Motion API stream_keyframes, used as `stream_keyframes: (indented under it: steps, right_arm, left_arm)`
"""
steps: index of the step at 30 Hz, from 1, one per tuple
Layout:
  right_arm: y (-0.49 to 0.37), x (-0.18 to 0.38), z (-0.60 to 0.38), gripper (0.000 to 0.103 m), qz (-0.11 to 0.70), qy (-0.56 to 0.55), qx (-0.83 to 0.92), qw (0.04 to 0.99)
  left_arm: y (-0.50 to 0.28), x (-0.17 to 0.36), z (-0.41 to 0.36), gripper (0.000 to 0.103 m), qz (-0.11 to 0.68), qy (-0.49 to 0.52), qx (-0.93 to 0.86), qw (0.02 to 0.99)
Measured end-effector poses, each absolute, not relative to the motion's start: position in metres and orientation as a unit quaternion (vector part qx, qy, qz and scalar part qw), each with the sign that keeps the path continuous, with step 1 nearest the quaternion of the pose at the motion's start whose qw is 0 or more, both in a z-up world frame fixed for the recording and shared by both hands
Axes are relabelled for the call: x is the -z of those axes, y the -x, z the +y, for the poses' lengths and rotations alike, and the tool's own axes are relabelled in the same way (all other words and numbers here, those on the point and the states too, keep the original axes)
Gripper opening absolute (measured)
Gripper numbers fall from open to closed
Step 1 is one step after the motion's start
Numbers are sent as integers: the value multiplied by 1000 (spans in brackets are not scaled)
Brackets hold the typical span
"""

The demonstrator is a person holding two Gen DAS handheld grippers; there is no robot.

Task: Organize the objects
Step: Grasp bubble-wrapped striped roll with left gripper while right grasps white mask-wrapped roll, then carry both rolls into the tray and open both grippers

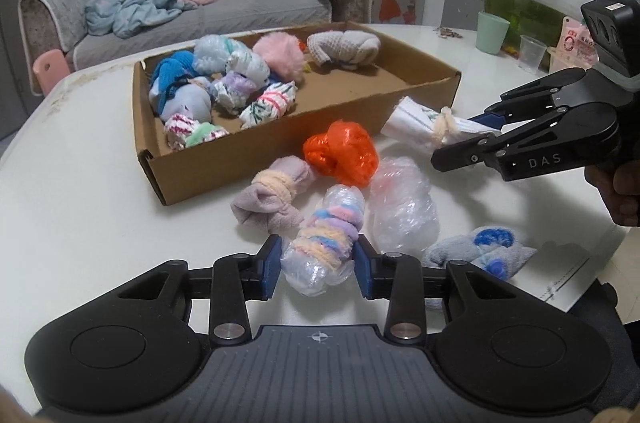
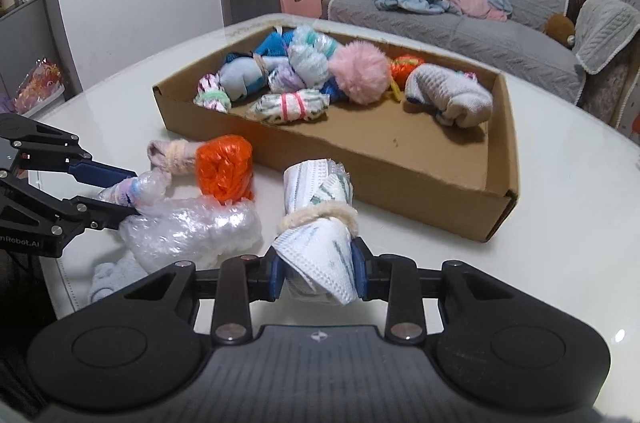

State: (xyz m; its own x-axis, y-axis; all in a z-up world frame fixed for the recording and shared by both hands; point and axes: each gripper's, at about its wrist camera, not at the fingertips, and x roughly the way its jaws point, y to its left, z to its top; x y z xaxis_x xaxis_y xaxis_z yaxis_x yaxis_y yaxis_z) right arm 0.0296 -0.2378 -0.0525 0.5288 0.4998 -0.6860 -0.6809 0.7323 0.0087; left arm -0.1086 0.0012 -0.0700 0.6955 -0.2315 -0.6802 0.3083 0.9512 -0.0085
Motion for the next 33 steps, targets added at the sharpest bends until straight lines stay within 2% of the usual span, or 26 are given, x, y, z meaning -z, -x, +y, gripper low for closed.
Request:
stream_keyframes:
  steps: [8, 15, 21, 27, 33]
  right_arm:
    - [-29, 19, -248, 30, 313, 156, -339, 874]
    - [-55, -18, -247, 30, 275, 186, -329, 884]
    - [-87, -37, -242, 30, 257, 204, -325, 887]
    - [-116, -39, -230, 30, 257, 216, -339, 879]
    - [-136, -24, -220, 30, 278, 233, -352, 863]
  left_arm:
    - [101, 29, 5, 44, 329, -63, 146, 931]
    - [61, -18, 3, 44, 292, -71, 147, 942]
    - [17, -41, -6, 44, 291, -75, 155, 941]
    - [-17, -44, -34, 45, 299, -87, 182, 933]
    - [-49, -17, -53, 45, 334, -94, 192, 918]
